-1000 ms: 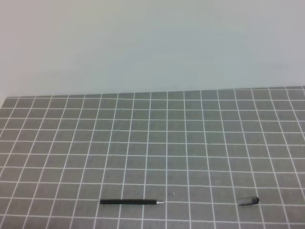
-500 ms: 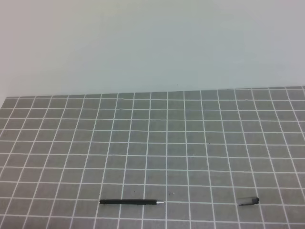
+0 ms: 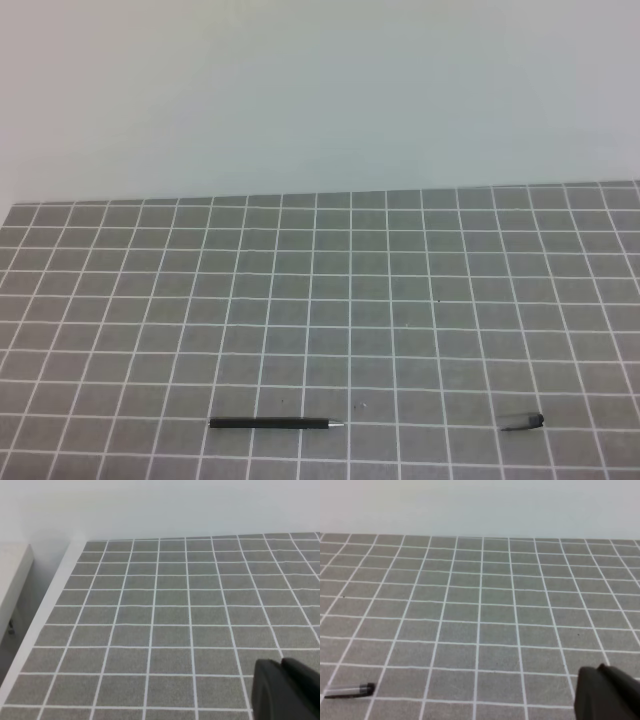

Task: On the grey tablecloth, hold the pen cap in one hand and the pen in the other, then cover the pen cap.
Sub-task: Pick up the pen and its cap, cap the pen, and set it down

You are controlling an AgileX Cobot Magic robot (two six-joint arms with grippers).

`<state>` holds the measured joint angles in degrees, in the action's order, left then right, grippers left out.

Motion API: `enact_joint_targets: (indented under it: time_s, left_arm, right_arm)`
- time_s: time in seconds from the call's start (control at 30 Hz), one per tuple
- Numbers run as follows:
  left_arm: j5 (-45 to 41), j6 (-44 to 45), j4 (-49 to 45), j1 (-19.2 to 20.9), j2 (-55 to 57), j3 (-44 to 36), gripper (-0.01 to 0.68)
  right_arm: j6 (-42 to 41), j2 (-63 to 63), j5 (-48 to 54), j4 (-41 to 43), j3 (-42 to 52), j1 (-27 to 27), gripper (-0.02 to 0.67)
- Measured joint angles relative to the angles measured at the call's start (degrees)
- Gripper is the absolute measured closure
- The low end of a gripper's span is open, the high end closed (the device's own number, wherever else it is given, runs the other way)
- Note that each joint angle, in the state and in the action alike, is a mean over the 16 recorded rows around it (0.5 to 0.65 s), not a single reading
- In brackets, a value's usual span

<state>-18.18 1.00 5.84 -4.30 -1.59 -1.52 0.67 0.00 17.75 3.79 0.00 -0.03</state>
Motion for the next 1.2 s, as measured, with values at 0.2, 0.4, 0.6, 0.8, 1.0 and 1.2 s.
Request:
enact_joint_targets:
  time_s: [0.2, 0.4, 0.6, 0.8, 1.0, 1.2]
  left_arm:
    - [0.0, 0.0, 0.0, 0.0, 0.0, -0.2, 0.676]
    - [0.0, 0.0, 0.0, 0.0, 0.0, -0.2, 0.676]
    - [0.0, 0.0, 0.0, 0.5, 0.0, -0.5, 0.676]
    - [0.0, 0.0, 0.0, 1.9, 0.0, -0.2, 0.676]
    - [0.0, 0.0, -0.1, 3.3, 0.0, -0.5, 0.676]
    - [0.0, 0.0, -0.1, 4.0, 0.0, -0.6, 0.676]
  right_arm:
    - [0.0, 0.0, 0.0, 0.0, 0.0, 0.0, 0.65]
    - [0.0, 0.0, 0.0, 0.0, 0.0, 0.0, 0.65]
    - [0.0, 0.0, 0.0, 0.0, 0.0, 0.0, 0.65]
    - [0.0, 0.0, 0.0, 0.0, 0.0, 0.0, 0.65]
    - [0.0, 0.0, 0.1, 0.0, 0.0, 0.0, 0.65]
    - [0.0, 0.0, 0.3, 0.0, 0.0, 0.0, 0.65]
